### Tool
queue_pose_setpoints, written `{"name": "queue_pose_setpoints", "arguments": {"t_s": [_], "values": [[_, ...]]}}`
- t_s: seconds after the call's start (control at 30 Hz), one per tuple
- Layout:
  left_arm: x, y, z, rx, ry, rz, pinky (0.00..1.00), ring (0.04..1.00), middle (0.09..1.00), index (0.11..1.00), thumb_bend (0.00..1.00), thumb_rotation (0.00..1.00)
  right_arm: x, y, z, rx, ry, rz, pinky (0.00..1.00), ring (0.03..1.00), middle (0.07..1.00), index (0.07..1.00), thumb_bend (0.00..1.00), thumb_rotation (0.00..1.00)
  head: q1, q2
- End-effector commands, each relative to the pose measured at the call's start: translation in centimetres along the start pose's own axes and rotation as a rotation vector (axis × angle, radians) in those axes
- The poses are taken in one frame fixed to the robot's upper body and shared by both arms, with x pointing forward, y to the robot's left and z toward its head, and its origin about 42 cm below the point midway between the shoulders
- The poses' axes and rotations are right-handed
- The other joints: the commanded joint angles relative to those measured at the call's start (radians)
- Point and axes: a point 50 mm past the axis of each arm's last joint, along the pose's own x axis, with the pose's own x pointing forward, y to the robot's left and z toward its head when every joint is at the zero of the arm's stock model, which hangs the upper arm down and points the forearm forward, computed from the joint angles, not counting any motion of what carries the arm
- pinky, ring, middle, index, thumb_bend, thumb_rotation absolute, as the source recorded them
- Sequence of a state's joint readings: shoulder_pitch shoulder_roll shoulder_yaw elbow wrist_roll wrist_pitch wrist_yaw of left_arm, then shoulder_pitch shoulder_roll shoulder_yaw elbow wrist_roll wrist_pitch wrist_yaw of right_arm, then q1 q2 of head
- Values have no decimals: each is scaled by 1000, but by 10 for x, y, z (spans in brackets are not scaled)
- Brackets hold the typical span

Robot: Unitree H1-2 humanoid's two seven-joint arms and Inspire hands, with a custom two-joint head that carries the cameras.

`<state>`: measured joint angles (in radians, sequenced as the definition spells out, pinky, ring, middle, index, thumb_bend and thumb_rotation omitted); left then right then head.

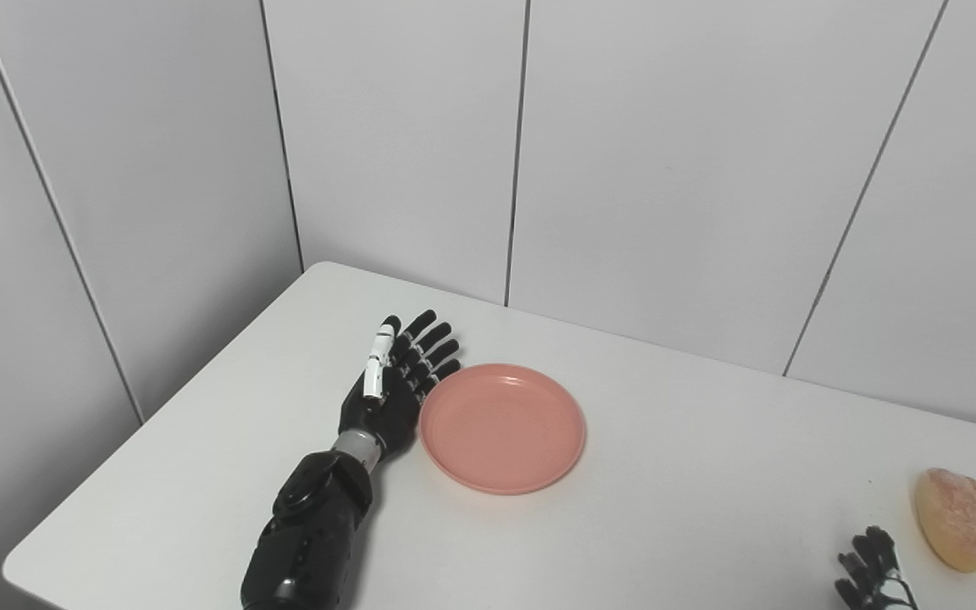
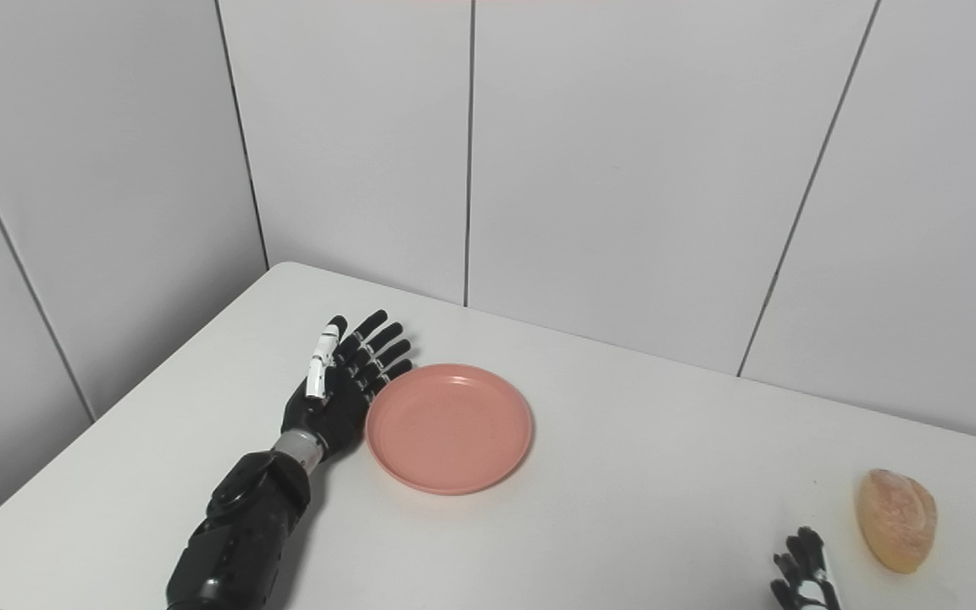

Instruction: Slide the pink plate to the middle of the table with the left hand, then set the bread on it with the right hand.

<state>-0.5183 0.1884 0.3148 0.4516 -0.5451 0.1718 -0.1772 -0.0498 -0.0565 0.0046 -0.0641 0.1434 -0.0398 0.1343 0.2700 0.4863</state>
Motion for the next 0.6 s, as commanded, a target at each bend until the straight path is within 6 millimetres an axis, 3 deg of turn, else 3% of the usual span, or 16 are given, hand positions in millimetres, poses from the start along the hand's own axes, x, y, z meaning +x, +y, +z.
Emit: {"name": "queue_pose_setpoints", "arguments": {"t_s": [0.0,0.17,0.57], "values": [[-7,-3,-24,-20,100,16,885,876,877,864,344,1000,8,3,13,-11,-86,8,1000,1000,1000,1000,250,1000,-12,5],[-9,-18,-32,-45,119,-14,898,885,876,867,304,1000,9,9,13,-9,-85,7,1000,999,1000,1000,269,1000,-47,19],[-14,-43,-45,-70,165,-87,911,891,889,881,372,1000,11,21,16,8,-84,-1,1000,997,1000,1000,295,1000,-117,55]]}}
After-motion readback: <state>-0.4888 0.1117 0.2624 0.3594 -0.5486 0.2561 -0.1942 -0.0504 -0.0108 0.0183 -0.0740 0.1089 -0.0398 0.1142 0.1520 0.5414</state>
